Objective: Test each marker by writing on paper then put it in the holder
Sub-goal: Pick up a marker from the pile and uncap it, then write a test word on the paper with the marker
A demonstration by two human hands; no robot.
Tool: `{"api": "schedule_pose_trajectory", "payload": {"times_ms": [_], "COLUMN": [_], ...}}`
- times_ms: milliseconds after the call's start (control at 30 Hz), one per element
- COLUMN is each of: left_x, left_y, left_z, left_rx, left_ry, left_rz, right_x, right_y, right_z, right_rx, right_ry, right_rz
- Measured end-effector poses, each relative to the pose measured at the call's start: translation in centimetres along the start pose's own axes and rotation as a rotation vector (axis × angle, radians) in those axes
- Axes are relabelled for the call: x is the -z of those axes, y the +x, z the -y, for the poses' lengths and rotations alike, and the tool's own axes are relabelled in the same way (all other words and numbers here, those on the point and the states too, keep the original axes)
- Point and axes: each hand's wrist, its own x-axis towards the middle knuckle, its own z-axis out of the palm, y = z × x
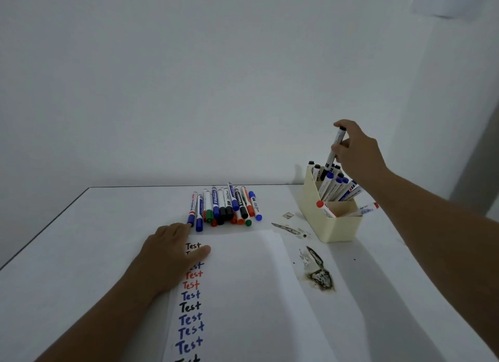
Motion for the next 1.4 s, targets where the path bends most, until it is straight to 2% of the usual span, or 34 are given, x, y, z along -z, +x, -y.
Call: {"api": "schedule_pose_trajectory", "payload": {"times_ms": [233,333,433,500,567,633,733,800,933,1067,1200,1400], "left_x": [-0.3,-0.4,-0.6,-0.6,-0.6,-0.5,-0.5,-0.4,-0.3,-0.1,0.1,0.3], "left_y": [0.3,0.4,0.5,0.5,0.5,0.4,0.3,0.3,0.2,0.4,1.2,2.1], "left_z": [0.2,0.3,0.4,0.4,0.2,0.1,0.3,0.3,0.0,0.3,0.4,0.0], "left_rx": [0.013,0.031,0.059,0.065,0.063,0.062,0.061,0.060,0.070,0.095,0.163,0.137], "left_ry": [0.026,0.034,0.044,0.045,0.047,0.050,0.041,0.026,-0.002,-0.096,-0.171,0.090], "left_rz": [0.002,0.029,0.052,0.067,0.073,0.075,0.076,0.086,0.082,0.081,-0.003,-0.026], "right_x": [-1.3,-1.7,-2.0,-2.4,-3.0,-4.0,-6.6,-8.9,-12.8,-13.7,-13.7,-14.2], "right_y": [0.8,0.3,0.0,-0.6,-2.3,-5.2,-10.7,-14.3,-18.5,-18.8,-19.1,-19.1], "right_z": [-1.9,-2.3,-2.6,-2.0,0.0,3.0,6.9,8.1,7.9,6.7,6.5,6.3], "right_rx": [-0.033,-0.100,-0.092,-0.024,0.073,0.102,-0.021,-0.125,-0.323,-0.492,-0.499,-0.412], "right_ry": [-0.223,-0.232,-0.245,-0.237,-0.159,0.046,0.465,0.613,0.672,0.699,0.719,0.690], "right_rz": [0.115,0.162,0.149,0.072,-0.024,-0.061,0.078,0.220,0.362,0.356,0.363,0.425]}}
